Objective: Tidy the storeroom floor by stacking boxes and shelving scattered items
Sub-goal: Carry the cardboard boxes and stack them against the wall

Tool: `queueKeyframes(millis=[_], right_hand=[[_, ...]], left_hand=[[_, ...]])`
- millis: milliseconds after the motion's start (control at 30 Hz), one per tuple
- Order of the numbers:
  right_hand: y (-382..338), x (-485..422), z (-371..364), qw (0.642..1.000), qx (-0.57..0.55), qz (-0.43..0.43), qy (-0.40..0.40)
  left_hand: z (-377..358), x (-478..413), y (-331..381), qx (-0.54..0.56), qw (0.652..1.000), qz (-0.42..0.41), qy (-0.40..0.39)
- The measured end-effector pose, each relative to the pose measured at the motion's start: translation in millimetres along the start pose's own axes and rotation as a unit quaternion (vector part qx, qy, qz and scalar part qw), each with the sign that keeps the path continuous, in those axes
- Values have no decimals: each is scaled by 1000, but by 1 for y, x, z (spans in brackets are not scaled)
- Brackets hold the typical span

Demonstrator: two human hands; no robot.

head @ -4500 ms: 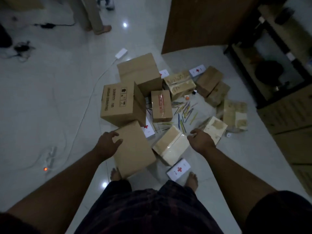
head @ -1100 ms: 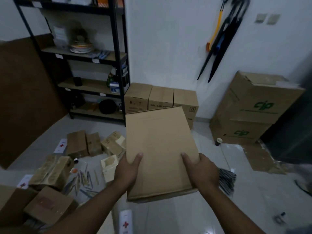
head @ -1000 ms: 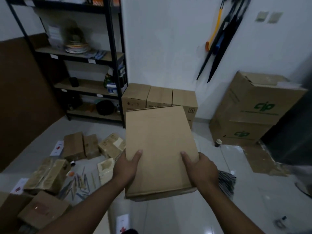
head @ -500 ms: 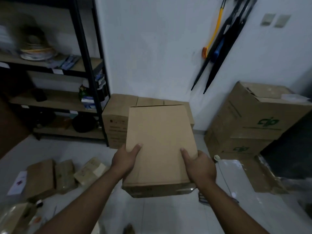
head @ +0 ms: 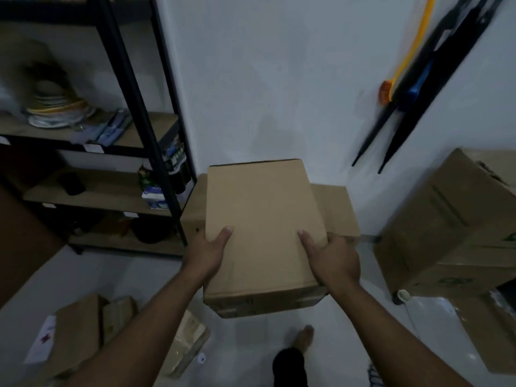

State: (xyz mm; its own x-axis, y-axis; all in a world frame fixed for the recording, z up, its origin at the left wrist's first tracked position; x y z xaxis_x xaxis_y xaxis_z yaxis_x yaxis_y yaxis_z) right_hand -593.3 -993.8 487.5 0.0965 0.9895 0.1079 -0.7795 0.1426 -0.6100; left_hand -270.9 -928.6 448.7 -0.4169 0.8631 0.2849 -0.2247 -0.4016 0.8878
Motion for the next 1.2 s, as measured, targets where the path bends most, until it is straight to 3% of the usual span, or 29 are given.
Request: queueKeyframes(millis=[300,500,867,1067,1200], right_hand=[[-49,-192,-69,995,-74,20,-64],[-62,-300,-128,978,-124,15,-168],[-75,-394,-266,930,-153,-31,-333],[-67,-427,-306,926,-112,-74,-352],[-107,-432,-289,947,83,21,-309]], left_hand=[[7,-175,65,-114,992,8,60],[-7,-267,113,-176,981,-1,82],[-7,-372,106,-323,939,79,93],[-25,-413,95,-354,928,111,17],[-36,-433,109,-330,938,91,-54]])
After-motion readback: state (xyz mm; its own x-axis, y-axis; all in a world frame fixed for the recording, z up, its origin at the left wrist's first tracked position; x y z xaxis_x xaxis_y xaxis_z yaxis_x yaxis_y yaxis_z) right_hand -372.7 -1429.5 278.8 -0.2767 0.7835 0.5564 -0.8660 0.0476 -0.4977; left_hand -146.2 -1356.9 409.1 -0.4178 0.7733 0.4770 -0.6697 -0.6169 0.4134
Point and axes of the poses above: each hand's wrist, its own x-axis away from the middle knuckle, its own z-axis out of the back of the hand, y = z × x, the point moved 8 cm from there along -x, towards the middle knuckle, and after that the axes turned 8 degrees about -y, right-handed, at the moved point
